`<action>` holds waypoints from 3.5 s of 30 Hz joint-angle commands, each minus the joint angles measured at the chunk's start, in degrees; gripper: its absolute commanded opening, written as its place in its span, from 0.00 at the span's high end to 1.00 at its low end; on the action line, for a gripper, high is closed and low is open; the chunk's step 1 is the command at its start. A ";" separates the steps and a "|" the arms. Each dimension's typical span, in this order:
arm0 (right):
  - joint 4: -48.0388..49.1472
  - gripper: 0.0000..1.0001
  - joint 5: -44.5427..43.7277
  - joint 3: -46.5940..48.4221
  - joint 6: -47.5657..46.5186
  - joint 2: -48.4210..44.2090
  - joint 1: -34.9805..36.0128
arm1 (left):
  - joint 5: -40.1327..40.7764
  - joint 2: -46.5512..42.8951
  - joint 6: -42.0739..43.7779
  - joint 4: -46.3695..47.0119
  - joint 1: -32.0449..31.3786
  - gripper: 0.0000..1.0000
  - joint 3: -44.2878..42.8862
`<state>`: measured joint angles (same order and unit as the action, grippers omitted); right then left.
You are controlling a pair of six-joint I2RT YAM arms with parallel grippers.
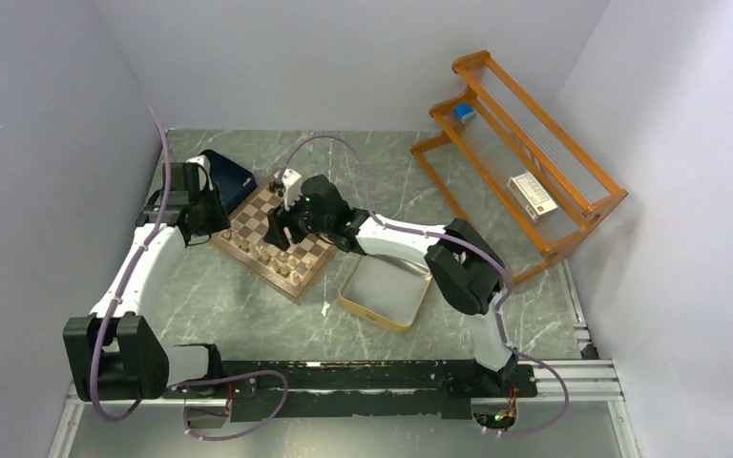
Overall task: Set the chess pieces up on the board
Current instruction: Adjust the chess piece on the chessboard.
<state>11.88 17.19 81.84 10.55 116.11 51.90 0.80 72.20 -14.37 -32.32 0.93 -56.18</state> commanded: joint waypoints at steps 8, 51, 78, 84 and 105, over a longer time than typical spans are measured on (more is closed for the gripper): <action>-4.98 0.34 -6.54 6.52 -19.27 6.09 5.32 | 2.11 0.83 -1.54 1.93 3.18 0.54 1.98; -3.77 0.71 -6.59 6.56 -18.89 6.51 7.26 | 2.19 -0.42 -0.40 2.53 3.42 0.53 2.05; -3.73 0.80 -6.69 5.56 -13.32 6.14 6.39 | 2.21 -0.40 -0.40 2.52 3.38 0.53 2.00; -3.86 0.80 -6.49 5.50 -12.62 6.27 5.97 | 2.28 -0.41 -0.31 2.52 3.38 0.53 1.95; -3.19 0.63 -1.32 5.08 -6.17 5.36 4.02 | 2.22 -1.13 -0.40 2.43 3.38 0.53 2.17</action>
<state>7.86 14.57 87.61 1.89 123.79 56.84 2.33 73.06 -15.33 -31.48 3.70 -54.13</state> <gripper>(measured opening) 0.342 0.472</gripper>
